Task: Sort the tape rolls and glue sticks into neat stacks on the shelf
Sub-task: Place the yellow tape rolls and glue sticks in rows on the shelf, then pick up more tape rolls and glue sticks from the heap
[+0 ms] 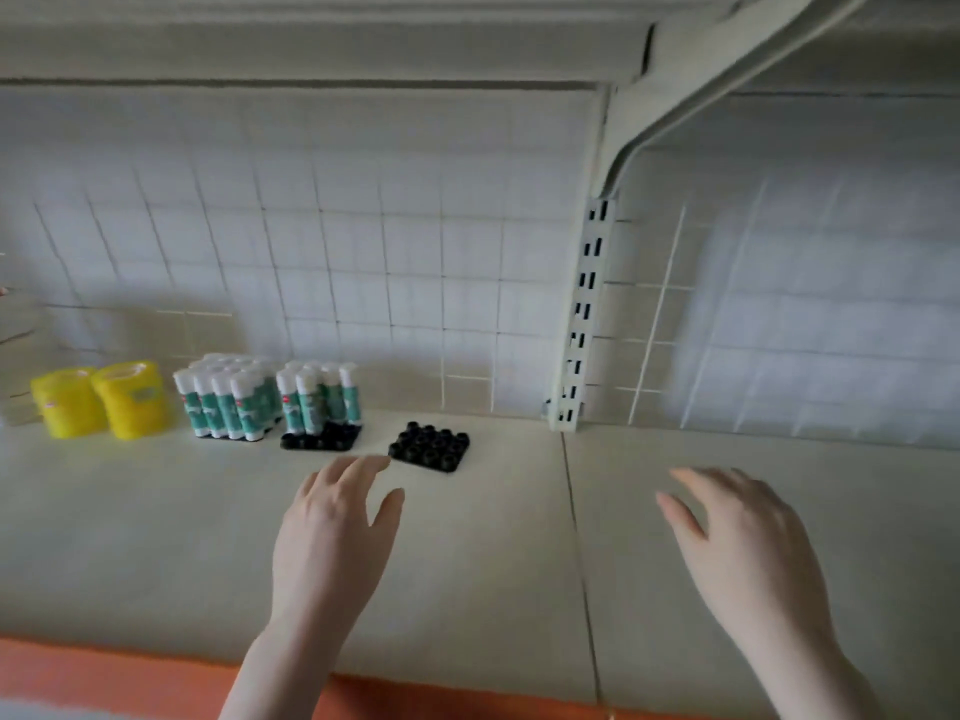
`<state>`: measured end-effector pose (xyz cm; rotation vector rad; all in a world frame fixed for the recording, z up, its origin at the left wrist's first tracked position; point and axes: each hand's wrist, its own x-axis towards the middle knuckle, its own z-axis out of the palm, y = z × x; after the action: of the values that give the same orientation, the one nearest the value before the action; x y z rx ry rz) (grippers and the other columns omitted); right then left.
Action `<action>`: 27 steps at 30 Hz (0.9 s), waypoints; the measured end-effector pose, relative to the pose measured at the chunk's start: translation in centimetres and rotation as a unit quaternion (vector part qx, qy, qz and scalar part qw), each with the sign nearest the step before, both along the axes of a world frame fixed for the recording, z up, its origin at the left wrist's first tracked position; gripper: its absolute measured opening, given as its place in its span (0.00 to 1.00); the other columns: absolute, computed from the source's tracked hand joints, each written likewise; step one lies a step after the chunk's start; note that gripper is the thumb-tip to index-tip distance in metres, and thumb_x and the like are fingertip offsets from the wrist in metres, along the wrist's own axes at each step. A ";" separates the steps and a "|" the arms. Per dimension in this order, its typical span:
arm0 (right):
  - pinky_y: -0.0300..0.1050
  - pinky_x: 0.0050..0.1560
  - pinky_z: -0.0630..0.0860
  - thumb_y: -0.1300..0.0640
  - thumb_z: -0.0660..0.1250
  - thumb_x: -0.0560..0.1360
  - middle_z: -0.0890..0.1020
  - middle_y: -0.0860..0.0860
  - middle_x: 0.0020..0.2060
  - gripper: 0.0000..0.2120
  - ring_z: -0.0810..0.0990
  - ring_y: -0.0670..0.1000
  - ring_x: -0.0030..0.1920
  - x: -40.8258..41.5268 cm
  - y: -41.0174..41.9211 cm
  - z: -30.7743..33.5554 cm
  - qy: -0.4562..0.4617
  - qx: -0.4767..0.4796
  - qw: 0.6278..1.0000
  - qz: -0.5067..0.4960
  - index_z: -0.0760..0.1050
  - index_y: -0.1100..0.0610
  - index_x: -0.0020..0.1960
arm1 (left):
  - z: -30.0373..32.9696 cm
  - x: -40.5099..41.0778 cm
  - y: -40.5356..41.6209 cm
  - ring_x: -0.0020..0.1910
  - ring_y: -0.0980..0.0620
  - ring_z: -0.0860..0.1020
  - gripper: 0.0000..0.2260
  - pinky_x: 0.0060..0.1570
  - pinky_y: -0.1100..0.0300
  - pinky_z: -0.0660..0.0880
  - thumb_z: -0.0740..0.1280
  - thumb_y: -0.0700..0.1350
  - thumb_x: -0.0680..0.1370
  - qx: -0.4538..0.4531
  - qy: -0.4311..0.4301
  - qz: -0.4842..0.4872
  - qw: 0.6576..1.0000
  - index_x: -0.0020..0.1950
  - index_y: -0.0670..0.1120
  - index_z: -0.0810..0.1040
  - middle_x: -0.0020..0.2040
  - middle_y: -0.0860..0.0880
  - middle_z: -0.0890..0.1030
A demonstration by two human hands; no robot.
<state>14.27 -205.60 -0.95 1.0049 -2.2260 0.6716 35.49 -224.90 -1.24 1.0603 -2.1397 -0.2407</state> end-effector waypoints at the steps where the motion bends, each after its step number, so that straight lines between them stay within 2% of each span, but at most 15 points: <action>1: 0.55 0.37 0.78 0.63 0.79 0.62 0.82 0.58 0.37 0.13 0.81 0.62 0.36 -0.8 1.3 -0.1 -0.001 -0.007 1.000 -0.010 0.81 0.63 0.44 | 0.3 -0.8 0.9 0.51 0.43 0.78 0.14 0.47 0.52 0.73 0.72 0.44 0.72 0.001 0.000 -0.007 1.000 0.56 0.44 0.80 0.53 0.46 0.81; 8: 0.55 0.36 0.78 0.64 0.79 0.61 0.82 0.61 0.36 0.12 0.81 0.63 0.35 -3.8 9.1 -1.6 -0.001 -0.035 0.993 -0.112 0.81 0.64 0.43 | 0.6 -6.9 6.4 0.52 0.44 0.77 0.13 0.46 0.53 0.72 0.72 0.44 0.72 0.002 -0.003 -0.099 0.995 0.56 0.46 0.80 0.54 0.48 0.80; 16: 0.55 0.35 0.78 0.66 0.79 0.60 0.81 0.60 0.33 0.12 0.80 0.63 0.33 -9.2 18.6 -1.3 0.028 -0.054 0.983 -0.174 0.81 0.63 0.41 | 1.1 -14.9 14.1 0.51 0.44 0.77 0.12 0.44 0.53 0.72 0.73 0.44 0.71 0.002 -0.024 -0.175 0.984 0.54 0.46 0.81 0.51 0.49 0.81; 20: 0.53 0.35 0.77 0.66 0.77 0.62 0.81 0.60 0.34 0.09 0.80 0.63 0.34 -13.9 24.3 -1.4 0.027 -0.060 0.982 -0.179 0.81 0.61 0.41 | 1.0 -19.8 19.2 0.49 0.43 0.78 0.12 0.44 0.52 0.73 0.74 0.42 0.70 -0.006 -0.029 -0.185 0.982 0.52 0.45 0.81 0.50 0.48 0.81; 23: 0.52 0.37 0.77 0.63 0.71 0.69 0.82 0.57 0.37 0.04 0.80 0.61 0.37 -17.9 29.2 -1.1 0.053 -0.054 0.985 -0.153 0.82 0.59 0.43 | 0.4 -23.9 24.0 0.52 0.45 0.77 0.11 0.45 0.54 0.71 0.72 0.45 0.72 -0.001 -0.024 -0.169 0.985 0.54 0.47 0.81 0.52 0.51 0.80; 27: 0.52 0.38 0.78 0.64 0.72 0.68 0.82 0.56 0.38 0.06 0.80 0.60 0.38 -22.6 34.6 0.3 0.045 -0.029 0.992 -0.113 0.82 0.60 0.45 | 0.0 -29.2 30.1 0.51 0.46 0.78 0.11 0.44 0.57 0.69 0.72 0.45 0.72 0.024 -0.025 -0.168 0.985 0.53 0.48 0.81 0.52 0.52 0.81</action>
<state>-8.36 -170.96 -0.62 0.7264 -2.1867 0.5742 6.28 -194.80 -1.19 0.7302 -2.3625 -0.4288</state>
